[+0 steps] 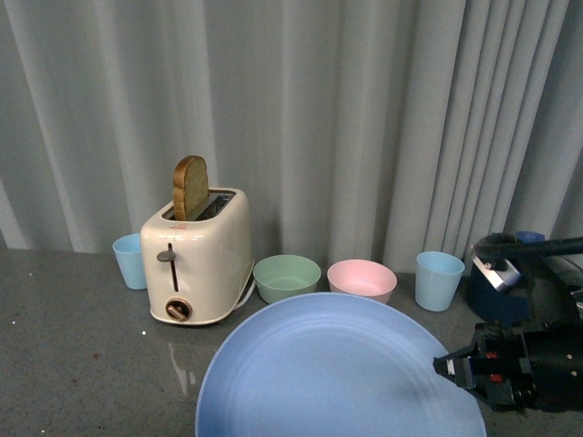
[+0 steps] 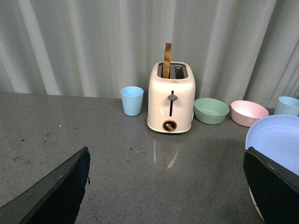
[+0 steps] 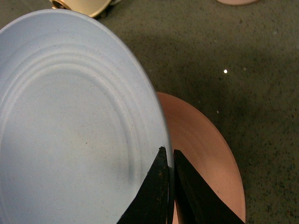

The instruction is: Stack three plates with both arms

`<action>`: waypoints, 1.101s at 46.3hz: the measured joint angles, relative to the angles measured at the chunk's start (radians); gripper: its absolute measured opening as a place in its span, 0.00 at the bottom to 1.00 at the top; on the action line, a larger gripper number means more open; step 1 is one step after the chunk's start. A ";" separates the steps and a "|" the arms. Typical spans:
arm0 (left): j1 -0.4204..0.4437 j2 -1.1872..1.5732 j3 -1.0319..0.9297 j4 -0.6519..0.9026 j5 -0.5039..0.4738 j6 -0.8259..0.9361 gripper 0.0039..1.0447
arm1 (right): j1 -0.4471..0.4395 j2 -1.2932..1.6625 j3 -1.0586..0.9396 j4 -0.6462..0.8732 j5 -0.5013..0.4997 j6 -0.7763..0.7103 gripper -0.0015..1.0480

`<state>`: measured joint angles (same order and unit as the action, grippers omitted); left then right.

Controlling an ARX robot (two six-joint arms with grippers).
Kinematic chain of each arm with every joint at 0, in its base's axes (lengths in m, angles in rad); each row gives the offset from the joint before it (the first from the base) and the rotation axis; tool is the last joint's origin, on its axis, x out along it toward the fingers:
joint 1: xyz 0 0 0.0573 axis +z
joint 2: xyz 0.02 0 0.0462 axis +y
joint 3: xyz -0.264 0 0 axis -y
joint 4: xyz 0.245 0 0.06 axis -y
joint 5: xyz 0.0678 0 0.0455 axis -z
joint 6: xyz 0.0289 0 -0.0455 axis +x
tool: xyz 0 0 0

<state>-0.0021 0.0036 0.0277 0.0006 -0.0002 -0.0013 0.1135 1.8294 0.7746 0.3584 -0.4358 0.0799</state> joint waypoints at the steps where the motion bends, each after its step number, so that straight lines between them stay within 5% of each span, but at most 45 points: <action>1: 0.000 0.000 0.000 0.000 0.000 0.000 0.94 | -0.004 0.005 -0.004 0.002 0.000 0.003 0.03; 46: 0.000 0.000 0.000 0.000 0.000 0.000 0.94 | -0.068 0.175 -0.021 0.057 0.008 0.055 0.03; 51: 0.000 0.000 0.000 0.000 0.000 0.000 0.94 | -0.073 0.176 -0.020 0.051 0.005 0.056 0.15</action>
<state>-0.0021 0.0036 0.0277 0.0006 -0.0002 -0.0013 0.0406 2.0052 0.7544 0.4099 -0.4313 0.1356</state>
